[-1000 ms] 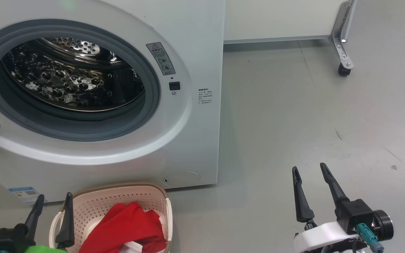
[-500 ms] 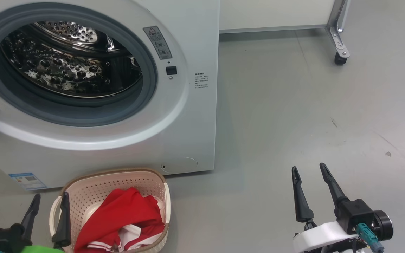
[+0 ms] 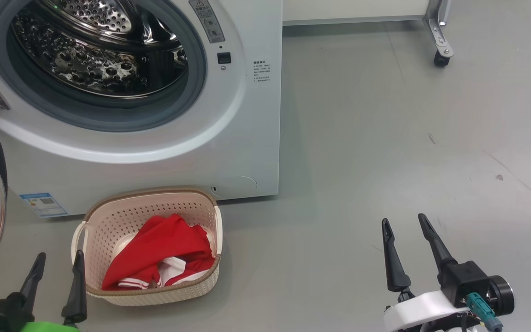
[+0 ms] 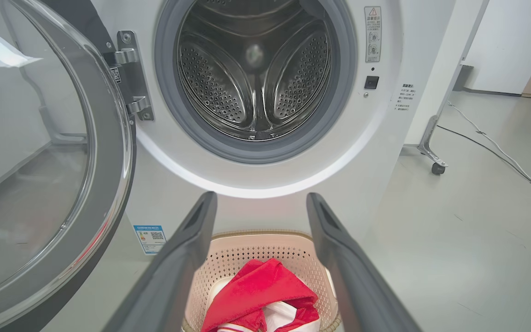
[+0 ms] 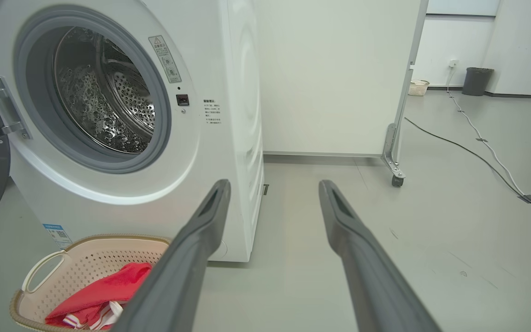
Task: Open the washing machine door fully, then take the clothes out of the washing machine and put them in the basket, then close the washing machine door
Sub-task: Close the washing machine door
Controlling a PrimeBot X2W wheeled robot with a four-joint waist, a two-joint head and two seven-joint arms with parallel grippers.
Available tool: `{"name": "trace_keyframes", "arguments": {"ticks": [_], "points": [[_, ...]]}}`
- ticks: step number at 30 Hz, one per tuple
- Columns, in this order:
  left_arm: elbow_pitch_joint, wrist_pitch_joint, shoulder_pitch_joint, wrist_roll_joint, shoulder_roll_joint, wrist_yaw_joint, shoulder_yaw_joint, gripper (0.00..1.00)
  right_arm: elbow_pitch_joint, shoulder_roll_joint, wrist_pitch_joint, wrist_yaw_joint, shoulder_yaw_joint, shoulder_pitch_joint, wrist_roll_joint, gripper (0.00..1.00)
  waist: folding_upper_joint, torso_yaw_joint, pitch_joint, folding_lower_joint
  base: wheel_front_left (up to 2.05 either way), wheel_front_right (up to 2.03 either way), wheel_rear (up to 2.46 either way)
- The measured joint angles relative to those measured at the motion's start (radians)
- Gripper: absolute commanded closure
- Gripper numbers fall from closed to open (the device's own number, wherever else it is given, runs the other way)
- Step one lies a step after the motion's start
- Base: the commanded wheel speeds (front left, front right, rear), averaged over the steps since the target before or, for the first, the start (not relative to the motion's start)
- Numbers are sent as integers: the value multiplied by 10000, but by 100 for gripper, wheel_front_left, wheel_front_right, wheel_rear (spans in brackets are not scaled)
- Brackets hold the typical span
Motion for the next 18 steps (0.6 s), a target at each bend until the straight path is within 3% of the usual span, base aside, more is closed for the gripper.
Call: {"name": "trace_keyframes", "arguments": {"ticks": [18], "points": [[15, 0, 0, 119, 15, 2, 194, 0, 58, 0, 0, 0, 52, -19, 0, 0, 0, 37, -26, 0, -87, 87, 0]]}}
